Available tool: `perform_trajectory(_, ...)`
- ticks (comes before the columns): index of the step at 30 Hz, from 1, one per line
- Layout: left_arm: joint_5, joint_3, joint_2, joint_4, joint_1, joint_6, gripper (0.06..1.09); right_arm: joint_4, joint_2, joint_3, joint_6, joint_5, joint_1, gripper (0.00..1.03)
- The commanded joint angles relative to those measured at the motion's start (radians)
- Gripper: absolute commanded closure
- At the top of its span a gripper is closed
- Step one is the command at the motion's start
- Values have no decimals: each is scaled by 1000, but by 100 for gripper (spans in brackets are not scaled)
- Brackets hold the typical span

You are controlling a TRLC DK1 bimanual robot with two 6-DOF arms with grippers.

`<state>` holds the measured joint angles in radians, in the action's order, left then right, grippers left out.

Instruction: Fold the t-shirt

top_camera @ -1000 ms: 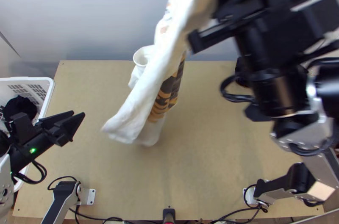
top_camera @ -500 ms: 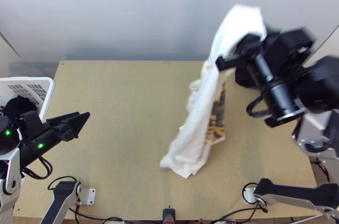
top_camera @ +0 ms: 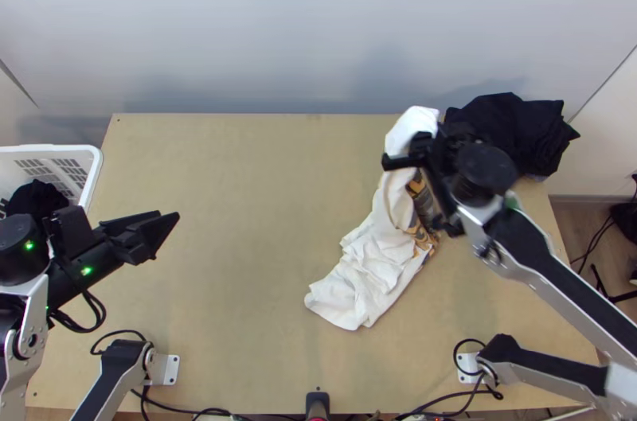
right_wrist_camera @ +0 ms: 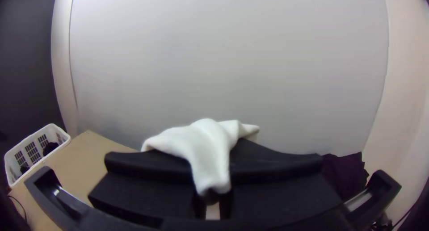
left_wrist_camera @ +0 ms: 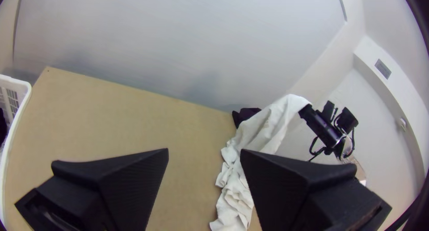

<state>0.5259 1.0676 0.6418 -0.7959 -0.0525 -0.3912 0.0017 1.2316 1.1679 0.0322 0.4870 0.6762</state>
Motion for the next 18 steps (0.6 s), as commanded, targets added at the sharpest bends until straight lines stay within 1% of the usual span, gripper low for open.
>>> perform_trajectory(1,-35,-34,15,44,-109,-35,29,156,227,56,-9,-27,-72,100)
perform_trajectory(3,-56,-49,45,72,-168,-48,29,162,284,115,-8,-27,-73,100)
perform_trajectory(6,-96,-72,134,103,-291,-21,29,169,321,167,2,-27,-73,100)
perform_trajectory(9,-122,-67,252,101,-437,57,27,169,324,168,15,-27,-73,100)
perform_trajectory(13,-260,-26,430,104,-638,186,27,169,289,128,44,-27,-79,100)
perform_trajectory(14,-283,-9,476,106,-681,216,27,169,275,115,52,-27,-79,100)
perform_trajectory(15,-303,12,521,112,-713,239,24,169,261,101,61,-27,-83,100)
perform_trajectory(16,-311,40,564,109,-747,265,20,167,249,90,67,-25,-86,100)
perform_trajectory(18,-334,95,647,101,-810,316,16,167,221,70,72,-25,-86,100)
